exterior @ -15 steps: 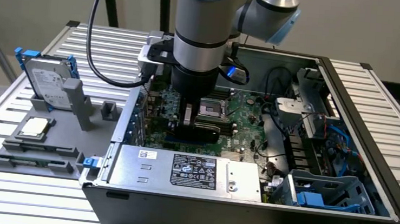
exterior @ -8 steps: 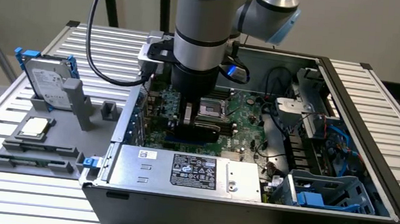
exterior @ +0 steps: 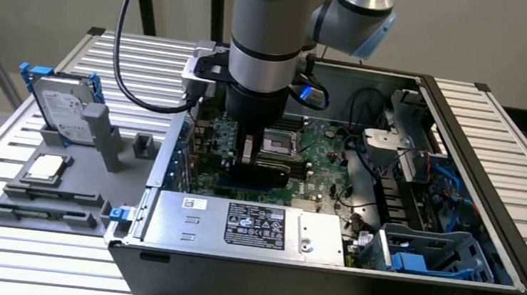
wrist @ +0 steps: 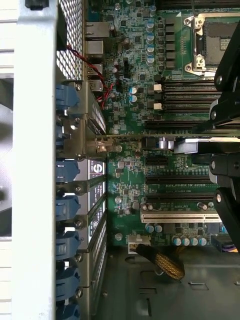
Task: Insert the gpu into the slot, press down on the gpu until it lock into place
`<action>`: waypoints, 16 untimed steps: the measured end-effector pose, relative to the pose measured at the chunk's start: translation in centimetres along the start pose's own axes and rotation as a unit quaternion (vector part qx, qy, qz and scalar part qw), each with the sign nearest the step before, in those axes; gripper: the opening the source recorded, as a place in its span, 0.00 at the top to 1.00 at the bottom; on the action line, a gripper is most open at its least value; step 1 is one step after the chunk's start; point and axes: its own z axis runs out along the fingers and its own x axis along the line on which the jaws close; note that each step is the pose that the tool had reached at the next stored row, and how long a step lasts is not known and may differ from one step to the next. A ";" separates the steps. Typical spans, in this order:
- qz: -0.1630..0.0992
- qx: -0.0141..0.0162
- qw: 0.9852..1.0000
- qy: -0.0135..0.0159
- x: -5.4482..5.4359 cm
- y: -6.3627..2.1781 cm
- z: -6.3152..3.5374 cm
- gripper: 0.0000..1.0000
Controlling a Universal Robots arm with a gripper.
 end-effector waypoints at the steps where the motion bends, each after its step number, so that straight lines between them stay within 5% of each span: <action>1: 0.000 0.000 1.000 0.000 0.0 0.00 0.01 0.74; 16: -0.002 -0.001 1.000 0.000 0.0 -0.01 0.51 0.74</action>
